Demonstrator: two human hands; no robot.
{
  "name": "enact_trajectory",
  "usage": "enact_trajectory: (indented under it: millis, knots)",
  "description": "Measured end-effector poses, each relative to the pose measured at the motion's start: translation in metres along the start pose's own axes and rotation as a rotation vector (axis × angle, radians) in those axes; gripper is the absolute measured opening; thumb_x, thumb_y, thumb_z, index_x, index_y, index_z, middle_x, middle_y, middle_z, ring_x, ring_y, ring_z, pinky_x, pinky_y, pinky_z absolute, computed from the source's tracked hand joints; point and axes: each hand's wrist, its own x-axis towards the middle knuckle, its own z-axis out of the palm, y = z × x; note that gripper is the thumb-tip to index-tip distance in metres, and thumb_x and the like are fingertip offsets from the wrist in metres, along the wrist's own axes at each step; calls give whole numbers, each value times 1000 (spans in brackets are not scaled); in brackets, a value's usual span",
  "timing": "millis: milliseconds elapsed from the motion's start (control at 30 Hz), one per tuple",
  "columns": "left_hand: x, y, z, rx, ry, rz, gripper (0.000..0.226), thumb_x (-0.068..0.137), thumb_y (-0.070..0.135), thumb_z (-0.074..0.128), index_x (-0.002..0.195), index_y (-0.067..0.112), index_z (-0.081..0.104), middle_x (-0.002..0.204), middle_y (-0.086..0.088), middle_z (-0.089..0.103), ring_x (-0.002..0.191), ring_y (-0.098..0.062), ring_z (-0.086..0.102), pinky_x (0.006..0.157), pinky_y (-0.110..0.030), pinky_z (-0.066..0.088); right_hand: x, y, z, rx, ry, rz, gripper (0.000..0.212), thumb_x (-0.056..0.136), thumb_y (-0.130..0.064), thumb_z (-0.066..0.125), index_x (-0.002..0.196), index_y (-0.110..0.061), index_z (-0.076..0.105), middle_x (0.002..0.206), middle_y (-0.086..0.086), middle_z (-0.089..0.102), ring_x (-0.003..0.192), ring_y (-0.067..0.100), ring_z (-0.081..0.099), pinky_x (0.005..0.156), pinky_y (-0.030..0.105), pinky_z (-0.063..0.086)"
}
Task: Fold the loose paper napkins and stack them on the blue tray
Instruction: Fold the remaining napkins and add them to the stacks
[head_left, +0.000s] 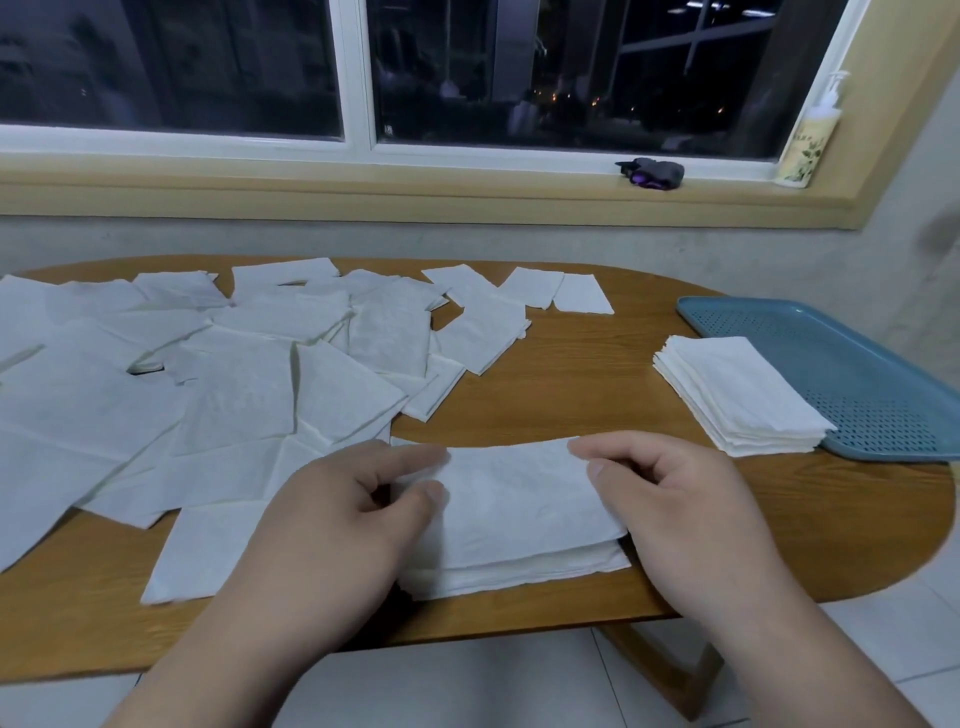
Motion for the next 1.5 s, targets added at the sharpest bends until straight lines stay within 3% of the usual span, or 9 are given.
enact_trajectory:
  millis: [200, 333, 467, 633, 767, 933, 1100, 1300, 1500]
  knots:
    - [-3, 4, -1, -27, -1, -29, 23, 85, 23, 70, 97, 42, 73, 63, 30, 59, 60, 6, 56, 56, -4, 36, -3, -4, -1, 1, 1, -11, 29, 91, -11, 61, 83, -34, 77, 73, 1, 69, 59, 22, 53, 47, 14, 36]
    - [-5, -1, 3, 133, 3, 20, 28, 85, 23, 65, 105, 41, 73, 90, 35, 58, 82, 10, 57, 65, -2, 36, -1, 1, 3, -94, -29, 13, 27, 94, -12, 57, 91, -32, 76, 43, -18, 47, 38, 6, 38, 40, 11, 27]
    - [-5, -4, 5, 254, -12, 42, 26, 85, 31, 60, 102, 45, 73, 96, 32, 55, 86, -4, 59, 69, -10, 37, 0, 2, 4, -205, -33, -1, 26, 94, -15, 57, 93, -34, 75, 54, -33, 55, 48, -2, 52, 43, 11, 32]
    - [-6, -7, 6, 309, -14, 109, 28, 85, 29, 58, 92, 56, 57, 78, 9, 60, 82, -10, 56, 80, -30, 45, -2, 6, 6, -300, -23, -42, 30, 92, -16, 58, 84, -42, 72, 83, -25, 66, 80, -5, 59, 62, 10, 45]
    - [-6, -6, 7, 400, 29, 142, 10, 84, 27, 58, 90, 31, 64, 72, 8, 57, 94, -1, 48, 80, -30, 37, -1, 11, 9, -411, 10, -80, 21, 91, -16, 57, 86, -26, 76, 80, -15, 64, 81, -1, 57, 67, 15, 45]
    - [-5, -10, 6, 507, 55, 144, 24, 75, 37, 54, 91, 42, 72, 87, 16, 50, 83, -5, 45, 80, -37, 34, 0, 19, 11, -618, 9, -144, 20, 90, -18, 53, 97, -9, 70, 85, -6, 60, 80, 11, 55, 72, 33, 50]
    - [-7, -11, 8, 508, -16, 303, 15, 81, 41, 59, 91, 43, 70, 95, 23, 51, 94, -5, 48, 83, -34, 31, -2, 15, 9, -633, 13, -211, 22, 92, -24, 57, 106, -32, 72, 93, -20, 50, 89, 1, 48, 70, 9, 31]
    - [-7, -17, 12, 496, -75, 357, 18, 82, 42, 54, 88, 44, 70, 90, 27, 56, 91, 1, 52, 86, -32, 31, -5, 10, 7, -632, -155, -282, 17, 92, -29, 59, 99, -36, 73, 101, -31, 57, 115, -9, 39, 100, 18, 31]
    - [-8, -18, 11, 514, -66, 389, 25, 83, 48, 46, 87, 45, 71, 90, 28, 56, 92, 0, 54, 87, -35, 33, -6, 13, 5, -676, -179, -301, 17, 94, -37, 54, 102, -38, 70, 107, -29, 56, 116, -7, 39, 103, 18, 22]
